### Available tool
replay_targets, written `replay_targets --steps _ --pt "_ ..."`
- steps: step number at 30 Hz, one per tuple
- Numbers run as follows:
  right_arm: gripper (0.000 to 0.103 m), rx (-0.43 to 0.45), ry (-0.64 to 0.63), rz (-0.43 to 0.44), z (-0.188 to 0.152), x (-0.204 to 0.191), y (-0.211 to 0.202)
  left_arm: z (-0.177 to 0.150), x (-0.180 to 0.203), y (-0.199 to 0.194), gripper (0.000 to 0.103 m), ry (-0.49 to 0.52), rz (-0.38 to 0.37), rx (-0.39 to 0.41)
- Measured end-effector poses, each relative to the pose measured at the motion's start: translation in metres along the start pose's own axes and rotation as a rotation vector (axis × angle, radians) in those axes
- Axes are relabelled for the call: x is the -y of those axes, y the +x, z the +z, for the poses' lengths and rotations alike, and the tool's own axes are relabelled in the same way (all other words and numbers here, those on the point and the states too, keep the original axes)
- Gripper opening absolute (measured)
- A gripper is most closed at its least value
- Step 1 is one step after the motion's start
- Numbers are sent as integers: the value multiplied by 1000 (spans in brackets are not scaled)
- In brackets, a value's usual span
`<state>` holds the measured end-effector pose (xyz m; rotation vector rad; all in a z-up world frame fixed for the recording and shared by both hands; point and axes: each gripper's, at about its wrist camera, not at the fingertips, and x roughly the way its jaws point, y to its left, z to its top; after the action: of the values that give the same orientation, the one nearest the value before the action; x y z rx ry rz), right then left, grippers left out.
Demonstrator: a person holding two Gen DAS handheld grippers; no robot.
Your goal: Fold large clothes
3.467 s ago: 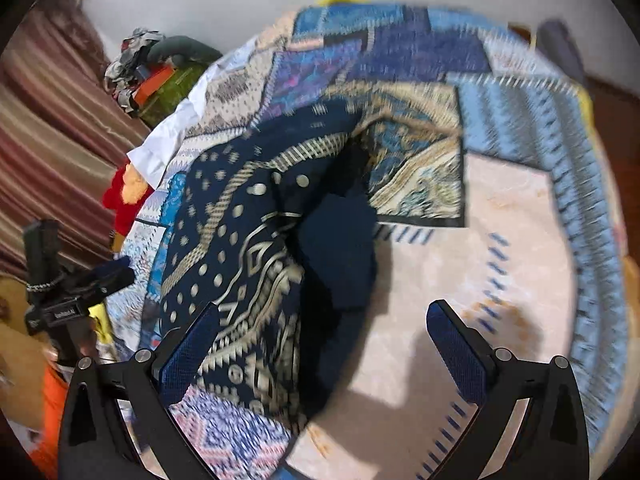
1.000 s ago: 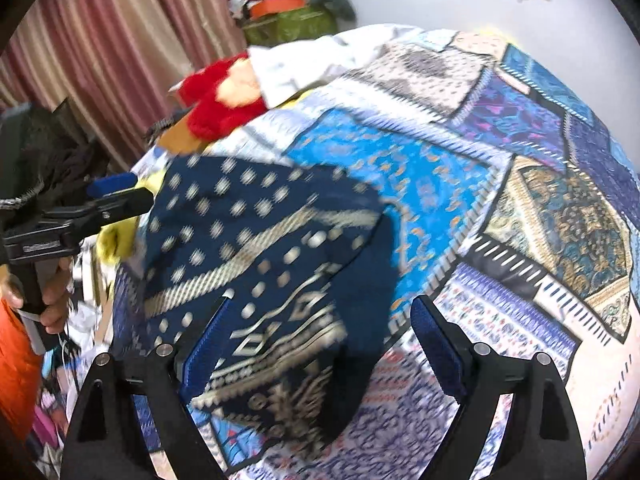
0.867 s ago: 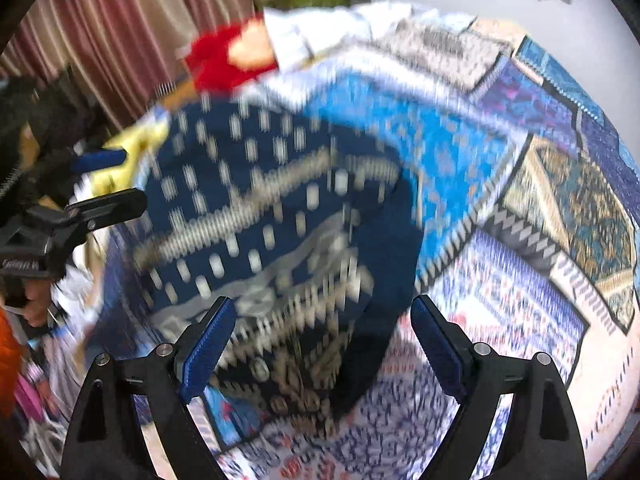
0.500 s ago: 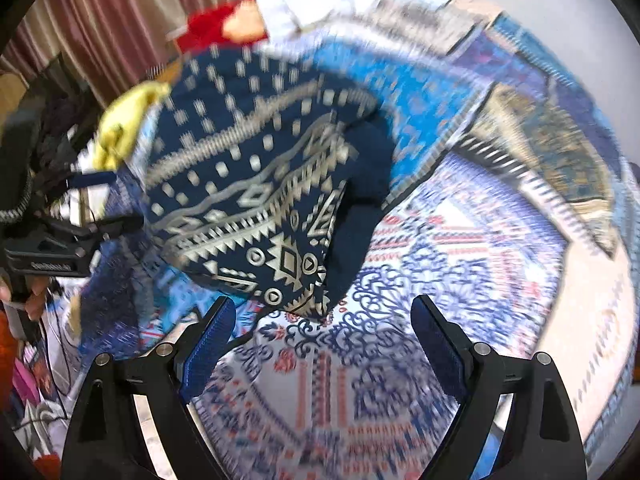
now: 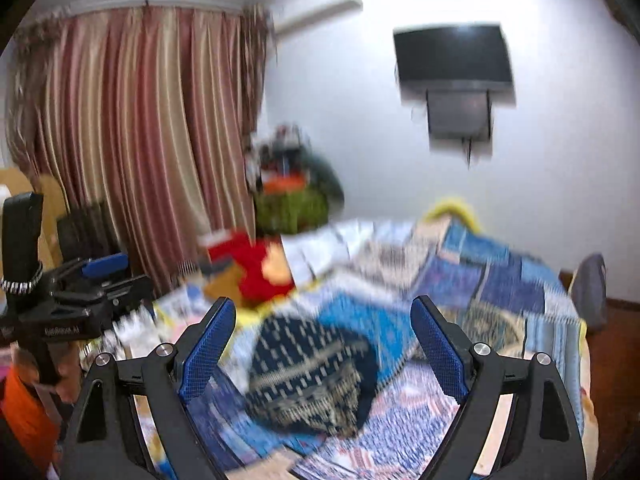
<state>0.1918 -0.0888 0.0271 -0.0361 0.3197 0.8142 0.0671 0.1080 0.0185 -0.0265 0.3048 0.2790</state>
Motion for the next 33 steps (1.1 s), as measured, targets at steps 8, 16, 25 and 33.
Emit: replay_targets --steps 8,16,25,33 --pt "88 110 -13 -46 -10 -41 -55 -11 20 -49 93 -22 33 133" --pt "101 65 -23 -99 -42 -59 -63 -36 25 -54 99 -39 30 99" --pt "101 37 -10 -108 -49 -56 -58 -43 26 -52 99 -41 20 79" --pt "101 31 -6 -110 -50 -53 -58 -43 19 -52 100 -70 11 74"
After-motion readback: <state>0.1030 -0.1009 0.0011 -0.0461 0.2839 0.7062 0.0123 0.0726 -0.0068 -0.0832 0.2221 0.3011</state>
